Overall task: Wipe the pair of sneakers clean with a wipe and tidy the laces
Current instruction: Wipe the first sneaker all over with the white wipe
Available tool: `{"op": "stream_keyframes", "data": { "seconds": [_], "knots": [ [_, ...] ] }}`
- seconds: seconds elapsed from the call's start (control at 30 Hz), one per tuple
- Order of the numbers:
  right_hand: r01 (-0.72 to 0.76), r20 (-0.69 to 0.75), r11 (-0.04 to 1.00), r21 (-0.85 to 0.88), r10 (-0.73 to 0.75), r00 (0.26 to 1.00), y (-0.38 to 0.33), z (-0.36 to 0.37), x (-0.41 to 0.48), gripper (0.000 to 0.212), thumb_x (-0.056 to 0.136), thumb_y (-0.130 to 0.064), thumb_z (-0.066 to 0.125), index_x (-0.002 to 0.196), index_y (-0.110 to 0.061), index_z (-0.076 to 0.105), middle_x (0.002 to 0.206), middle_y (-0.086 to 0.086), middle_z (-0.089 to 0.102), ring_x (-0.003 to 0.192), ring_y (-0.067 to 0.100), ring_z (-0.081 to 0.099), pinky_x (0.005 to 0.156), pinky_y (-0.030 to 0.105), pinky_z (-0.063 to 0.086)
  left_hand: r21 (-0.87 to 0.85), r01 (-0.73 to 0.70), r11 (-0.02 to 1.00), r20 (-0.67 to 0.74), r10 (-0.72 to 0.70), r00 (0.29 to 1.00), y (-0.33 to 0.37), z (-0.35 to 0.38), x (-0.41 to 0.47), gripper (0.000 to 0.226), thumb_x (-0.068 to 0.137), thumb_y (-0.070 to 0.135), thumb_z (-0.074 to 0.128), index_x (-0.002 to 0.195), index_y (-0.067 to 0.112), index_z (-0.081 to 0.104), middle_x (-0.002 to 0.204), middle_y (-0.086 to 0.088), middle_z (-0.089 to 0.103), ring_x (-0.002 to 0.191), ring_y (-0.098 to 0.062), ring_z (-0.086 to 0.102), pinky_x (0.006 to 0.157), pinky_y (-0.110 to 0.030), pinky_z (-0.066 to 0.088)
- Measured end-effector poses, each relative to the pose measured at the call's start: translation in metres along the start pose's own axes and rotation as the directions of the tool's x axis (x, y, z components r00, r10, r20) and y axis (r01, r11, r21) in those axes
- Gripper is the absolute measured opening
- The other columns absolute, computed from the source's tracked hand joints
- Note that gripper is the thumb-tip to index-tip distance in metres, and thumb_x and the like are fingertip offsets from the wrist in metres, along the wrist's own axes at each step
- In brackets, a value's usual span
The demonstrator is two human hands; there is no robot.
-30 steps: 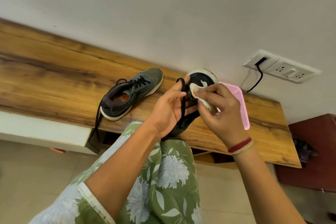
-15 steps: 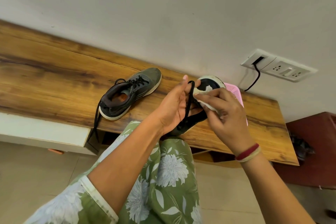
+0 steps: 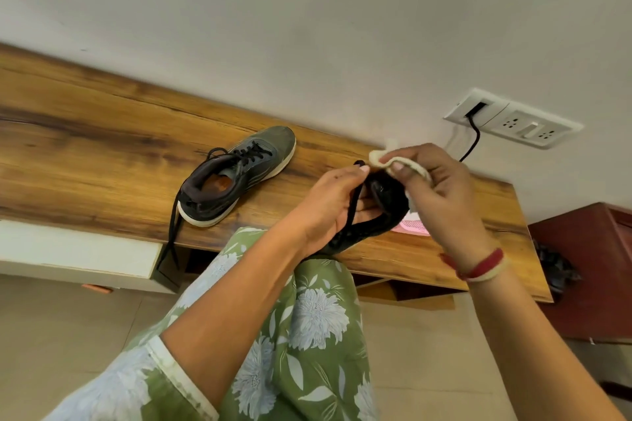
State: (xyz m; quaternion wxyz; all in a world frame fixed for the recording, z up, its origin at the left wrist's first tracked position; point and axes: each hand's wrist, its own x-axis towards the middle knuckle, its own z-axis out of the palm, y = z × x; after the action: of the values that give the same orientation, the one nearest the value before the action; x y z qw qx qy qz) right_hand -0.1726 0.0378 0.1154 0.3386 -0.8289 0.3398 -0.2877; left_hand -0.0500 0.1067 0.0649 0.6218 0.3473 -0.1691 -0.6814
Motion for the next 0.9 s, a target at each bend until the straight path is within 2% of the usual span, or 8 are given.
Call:
{"op": "stream_keyframes", "data": {
  "seconds": [0.1,0.2,0.3,0.4,0.53,0.6,0.7,0.9],
  "knots": [
    [0.291,0.18,0.848,-0.444,-0.233,0.956,0.004,0.001,-0.007,0.031,0.08,-0.017,0.044,0.097,-0.011,0.069,0.091,0.005,0.059,0.087,0.02,0.054,0.076,0.024,0.041,-0.013,-0.004,1.0,0.013,0.004,1.0,-0.001,0.0,0.002,0.03,0.103,0.019,0.033,0.113,0.001,0.054,0.098,-0.016,0.064,0.09,-0.021,0.065,0.087,-0.035,0.054],
    [0.336,0.265,0.834,-0.438,-0.238,0.935,0.005,-0.004,-0.01,0.032,0.079,-0.016,0.044,0.097,-0.012,0.07,0.092,0.004,0.056,0.088,0.015,0.048,0.075,0.016,0.036,-0.062,-0.005,0.998,-0.001,0.005,1.0,-0.002,0.002,0.002,0.033,0.103,0.017,0.031,0.122,0.0,0.053,0.098,-0.015,0.063,0.088,-0.021,0.064,0.083,-0.034,0.055],
    [0.387,0.374,0.825,-0.412,-0.235,0.897,0.01,-0.007,-0.012,0.02,0.08,-0.012,0.05,0.088,-0.013,0.068,0.092,0.003,0.051,0.087,0.016,0.045,0.074,0.02,0.035,-0.063,-0.02,0.998,-0.046,0.017,0.999,-0.001,0.005,0.005,0.035,0.102,0.013,0.03,0.129,0.004,0.052,0.099,-0.012,0.064,0.082,-0.017,0.063,0.073,-0.028,0.056],
    [0.269,0.314,0.932,-0.242,-0.187,0.931,0.014,-0.013,-0.008,0.016,0.085,-0.019,0.049,0.08,-0.013,0.064,0.092,0.003,0.051,0.088,0.018,0.049,0.078,0.023,0.039,-0.033,-0.045,0.998,-0.056,0.043,0.998,-0.001,0.007,0.005,0.031,0.102,0.012,0.031,0.118,0.007,0.057,0.096,-0.012,0.065,0.077,-0.015,0.065,0.071,-0.026,0.056],
    [0.002,-0.015,0.97,0.242,0.001,1.0,0.016,-0.012,0.001,0.016,0.091,-0.02,0.05,0.089,-0.018,0.067,0.097,0.011,0.062,0.092,0.023,0.06,0.081,0.035,0.05,0.004,-0.034,0.999,-0.026,0.034,0.999,0.001,0.007,0.003,0.03,0.103,0.015,0.032,0.119,0.009,0.057,0.104,-0.012,0.067,0.095,-0.02,0.066,0.083,-0.03,0.055],
    [0.025,-0.056,0.996,0.091,-0.02,0.998,0.016,-0.005,-0.001,0.017,0.091,-0.014,0.052,0.096,-0.017,0.068,0.099,0.01,0.062,0.093,0.019,0.06,0.078,0.03,0.05,0.034,-0.021,0.999,-0.009,0.021,1.0,0.002,0.007,0.003,0.028,0.102,0.015,0.033,0.114,0.01,0.058,0.103,-0.012,0.067,0.094,-0.02,0.067,0.084,-0.03,0.055],
    [0.184,0.094,0.928,-0.324,-0.162,0.982,0.014,-0.004,-0.006,0.024,0.088,-0.018,0.051,0.105,-0.018,0.069,0.095,0.002,0.057,0.088,0.006,0.052,0.076,0.011,0.041,0.021,-0.008,1.0,-0.004,0.008,1.0,0.002,0.007,0.005,0.026,0.102,0.015,0.035,0.102,0.006,0.059,0.093,-0.014,0.068,0.084,-0.019,0.069,0.082,-0.031,0.057],
    [0.348,0.41,0.86,-0.373,-0.184,0.894,0.011,-0.025,-0.009,0.044,0.086,-0.041,0.052,0.121,-0.016,0.062,0.102,-0.001,0.048,0.096,0.009,0.047,0.084,0.011,0.037,0.044,-0.002,0.999,0.007,0.002,1.0,0.005,0.009,0.004,0.027,0.102,0.015,0.035,0.096,0.006,0.059,0.076,-0.005,0.07,0.07,-0.012,0.069,0.063,-0.023,0.056]
  ]
}}
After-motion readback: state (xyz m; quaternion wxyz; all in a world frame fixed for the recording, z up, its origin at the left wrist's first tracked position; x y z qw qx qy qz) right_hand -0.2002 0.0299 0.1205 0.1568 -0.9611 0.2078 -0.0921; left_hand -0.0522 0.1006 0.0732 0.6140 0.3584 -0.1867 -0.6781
